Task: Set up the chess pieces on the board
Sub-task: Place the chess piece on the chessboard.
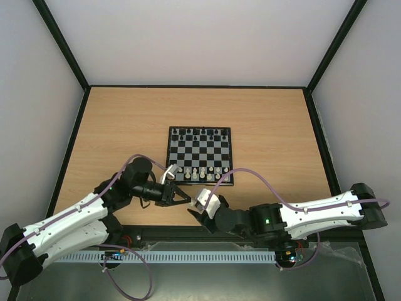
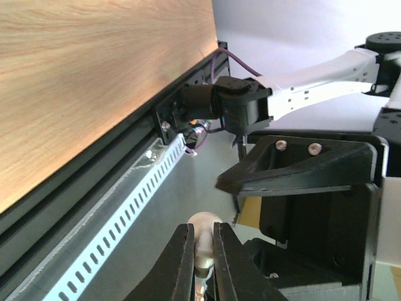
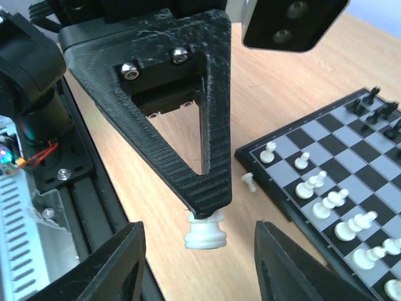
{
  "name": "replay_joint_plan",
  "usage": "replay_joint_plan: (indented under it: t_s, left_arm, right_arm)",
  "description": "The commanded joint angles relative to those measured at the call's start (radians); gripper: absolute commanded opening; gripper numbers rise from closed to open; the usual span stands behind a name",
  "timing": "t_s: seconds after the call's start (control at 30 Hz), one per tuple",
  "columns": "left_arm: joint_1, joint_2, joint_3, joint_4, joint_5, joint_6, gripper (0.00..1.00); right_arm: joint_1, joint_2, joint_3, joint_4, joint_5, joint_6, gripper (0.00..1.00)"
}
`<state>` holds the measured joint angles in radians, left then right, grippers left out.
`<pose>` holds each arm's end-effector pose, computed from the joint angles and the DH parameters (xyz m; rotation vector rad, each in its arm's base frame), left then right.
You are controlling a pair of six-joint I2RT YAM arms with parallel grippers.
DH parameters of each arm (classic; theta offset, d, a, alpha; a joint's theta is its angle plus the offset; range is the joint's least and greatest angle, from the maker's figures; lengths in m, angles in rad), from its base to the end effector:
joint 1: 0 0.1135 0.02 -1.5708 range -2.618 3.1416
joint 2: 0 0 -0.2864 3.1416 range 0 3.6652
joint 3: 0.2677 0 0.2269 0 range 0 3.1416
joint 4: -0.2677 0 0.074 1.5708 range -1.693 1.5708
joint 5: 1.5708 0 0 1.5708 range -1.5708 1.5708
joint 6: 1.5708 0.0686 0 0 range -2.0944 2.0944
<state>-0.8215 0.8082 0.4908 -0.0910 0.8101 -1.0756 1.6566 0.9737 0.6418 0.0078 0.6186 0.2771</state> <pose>0.0727 -0.1511 0.2611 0.3624 2.4390 -1.8600 0.0218 0.2112 0.2944 -0.8516 1.7021 0.7611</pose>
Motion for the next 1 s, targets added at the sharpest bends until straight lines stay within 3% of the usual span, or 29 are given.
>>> replay_joint_plan:
  t_s: [0.0,0.17,0.37,0.5,0.63,0.97]
  left_arm:
    - [0.012,0.014,0.076,-0.142,-0.097,0.108,0.02]
    - [0.015,0.040,0.152,-0.254,-0.266,0.212,0.02]
    - [-0.006,0.058,0.222,-0.354,-0.644,0.305,0.02]
    - [-0.043,0.161,0.251,-0.348,-0.810,0.321,0.02]
    - [-0.132,0.361,0.404,-0.477,-1.016,0.338,0.02]
    - [-0.156,0.622,0.640,-0.748,-1.153,0.381,0.02]
  right_arm:
    - [-0.007,-0.038,-0.008,0.008,0.043,0.017,0.55]
    - [-0.023,-0.143,-0.010,-0.073,0.092,0.087,0.69]
    - [-0.032,-0.252,0.016,-0.217,0.149,0.222,0.80]
    - [-0.070,-0.233,0.066,-0.344,0.196,0.328,1.00]
    - [-0.079,-0.210,0.131,-0.490,0.194,0.430,0.99]
    - [-0.128,-0.230,0.154,-0.605,0.088,0.513,0.99]
